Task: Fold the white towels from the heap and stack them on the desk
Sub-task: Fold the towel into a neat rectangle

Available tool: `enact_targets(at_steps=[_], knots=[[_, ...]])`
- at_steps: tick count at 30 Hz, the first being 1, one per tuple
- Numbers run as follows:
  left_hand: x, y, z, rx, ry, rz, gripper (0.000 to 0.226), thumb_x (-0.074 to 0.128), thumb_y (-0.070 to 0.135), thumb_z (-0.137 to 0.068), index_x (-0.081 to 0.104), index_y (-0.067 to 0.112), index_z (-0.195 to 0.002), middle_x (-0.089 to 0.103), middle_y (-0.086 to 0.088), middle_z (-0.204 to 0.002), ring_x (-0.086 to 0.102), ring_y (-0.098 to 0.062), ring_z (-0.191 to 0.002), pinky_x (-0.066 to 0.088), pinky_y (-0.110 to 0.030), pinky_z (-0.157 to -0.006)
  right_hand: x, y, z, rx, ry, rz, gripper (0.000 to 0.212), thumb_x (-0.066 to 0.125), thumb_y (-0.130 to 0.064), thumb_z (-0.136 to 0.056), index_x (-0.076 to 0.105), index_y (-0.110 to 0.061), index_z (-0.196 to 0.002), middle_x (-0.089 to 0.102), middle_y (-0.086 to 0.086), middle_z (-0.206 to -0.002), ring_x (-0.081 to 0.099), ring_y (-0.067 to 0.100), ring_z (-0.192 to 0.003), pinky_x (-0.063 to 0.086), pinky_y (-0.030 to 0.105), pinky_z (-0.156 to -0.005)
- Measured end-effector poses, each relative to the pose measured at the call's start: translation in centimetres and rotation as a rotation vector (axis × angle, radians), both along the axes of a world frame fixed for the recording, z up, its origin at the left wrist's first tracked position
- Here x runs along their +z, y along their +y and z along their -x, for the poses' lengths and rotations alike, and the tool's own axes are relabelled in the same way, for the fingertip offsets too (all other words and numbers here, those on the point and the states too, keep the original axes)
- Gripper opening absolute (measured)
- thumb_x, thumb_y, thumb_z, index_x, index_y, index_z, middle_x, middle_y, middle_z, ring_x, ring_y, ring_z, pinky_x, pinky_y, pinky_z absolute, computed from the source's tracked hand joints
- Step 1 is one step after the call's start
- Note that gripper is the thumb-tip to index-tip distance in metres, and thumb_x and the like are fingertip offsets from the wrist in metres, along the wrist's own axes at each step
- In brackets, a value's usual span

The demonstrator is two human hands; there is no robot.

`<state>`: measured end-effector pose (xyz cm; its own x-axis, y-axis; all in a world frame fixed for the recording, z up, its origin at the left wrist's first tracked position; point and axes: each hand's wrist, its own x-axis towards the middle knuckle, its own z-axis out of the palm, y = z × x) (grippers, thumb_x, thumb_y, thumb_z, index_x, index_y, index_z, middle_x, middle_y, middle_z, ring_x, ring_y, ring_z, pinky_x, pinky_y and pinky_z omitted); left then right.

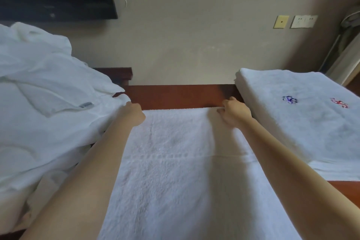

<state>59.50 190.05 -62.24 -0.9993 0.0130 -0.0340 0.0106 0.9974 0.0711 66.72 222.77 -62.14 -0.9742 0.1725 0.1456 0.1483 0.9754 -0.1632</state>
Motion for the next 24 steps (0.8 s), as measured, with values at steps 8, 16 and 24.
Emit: enact_targets(at_steps=[8,16,24], knots=[[6.3,0.8,-1.1,0.009,0.318,-0.159,0.02,0.042,0.007,-0.097,0.048,0.002,-0.115,0.059,-0.022,-0.11,0.059,-0.038,-0.099,0.049,-0.04,-0.081,5.6,-0.2,-0.8,-0.053,0.31,0.069,0.025,0.043,-0.027,-0.1,0.053,-0.004,-0.1,0.061,0.013,-0.098,0.058,0.035,-0.089,0.035,0.033,-0.068],[11.3,0.6,-5.1,-0.106,0.565,-0.182,0.02,0.042,0.002,-0.096,0.055,-0.001,-0.111,0.063,-0.021,-0.106,0.058,-0.035,-0.101,0.035,-0.035,-0.084,10.6,-0.1,-4.5,-0.038,0.5,0.152,0.021,0.051,-0.02,-0.098,0.056,0.0,-0.095,0.06,0.019,-0.096,0.056,0.035,-0.083,0.03,0.032,-0.062],[9.0,-1.6,-13.6,-0.143,0.569,-0.384,0.023,0.041,0.008,-0.097,0.058,-0.002,-0.11,0.059,-0.018,-0.106,0.053,-0.034,-0.098,0.043,-0.041,-0.079,8.4,-1.8,-12.8,-0.043,0.572,0.28,0.034,0.06,-0.022,-0.094,0.059,0.003,-0.116,0.062,0.012,-0.101,0.058,0.031,-0.089,0.029,0.027,-0.065]])
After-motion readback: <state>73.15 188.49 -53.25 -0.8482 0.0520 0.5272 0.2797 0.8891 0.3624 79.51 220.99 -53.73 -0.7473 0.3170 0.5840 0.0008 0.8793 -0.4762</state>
